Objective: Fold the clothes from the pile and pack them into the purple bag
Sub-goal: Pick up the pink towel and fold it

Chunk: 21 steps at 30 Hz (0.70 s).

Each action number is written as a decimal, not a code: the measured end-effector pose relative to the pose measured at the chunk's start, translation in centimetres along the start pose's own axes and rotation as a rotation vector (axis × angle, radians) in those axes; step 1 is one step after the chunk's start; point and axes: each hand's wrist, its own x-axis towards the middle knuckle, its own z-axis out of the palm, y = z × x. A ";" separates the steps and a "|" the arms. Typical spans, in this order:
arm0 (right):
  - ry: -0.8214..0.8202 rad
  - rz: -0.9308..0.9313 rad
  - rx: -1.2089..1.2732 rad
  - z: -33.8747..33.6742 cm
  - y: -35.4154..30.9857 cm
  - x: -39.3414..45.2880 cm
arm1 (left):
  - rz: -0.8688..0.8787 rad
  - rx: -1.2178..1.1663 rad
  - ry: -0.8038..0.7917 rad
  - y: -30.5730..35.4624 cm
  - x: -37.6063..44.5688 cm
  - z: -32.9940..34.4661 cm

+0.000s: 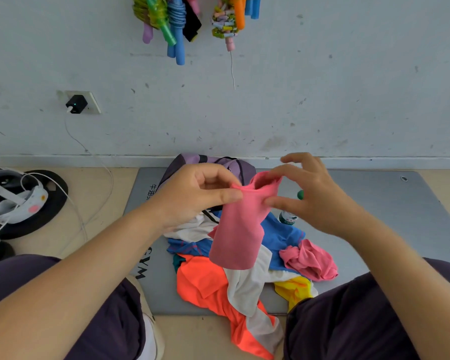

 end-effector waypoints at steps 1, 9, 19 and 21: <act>-0.028 0.034 -0.048 -0.5 0.6 0.1 | 0.014 0.017 -0.009 0.2 0.0 -0.6; 0.140 -0.022 0.157 -1.0 0.4 0.1 | 0.074 0.587 0.215 -0.9 0.9 -3.1; 0.200 -0.010 0.269 -0.8 0.1 0.1 | 0.122 0.475 0.250 -2.1 1.2 -2.2; 0.112 0.009 0.191 -0.7 0.3 0.2 | 0.129 0.443 0.237 -2.2 1.2 -2.1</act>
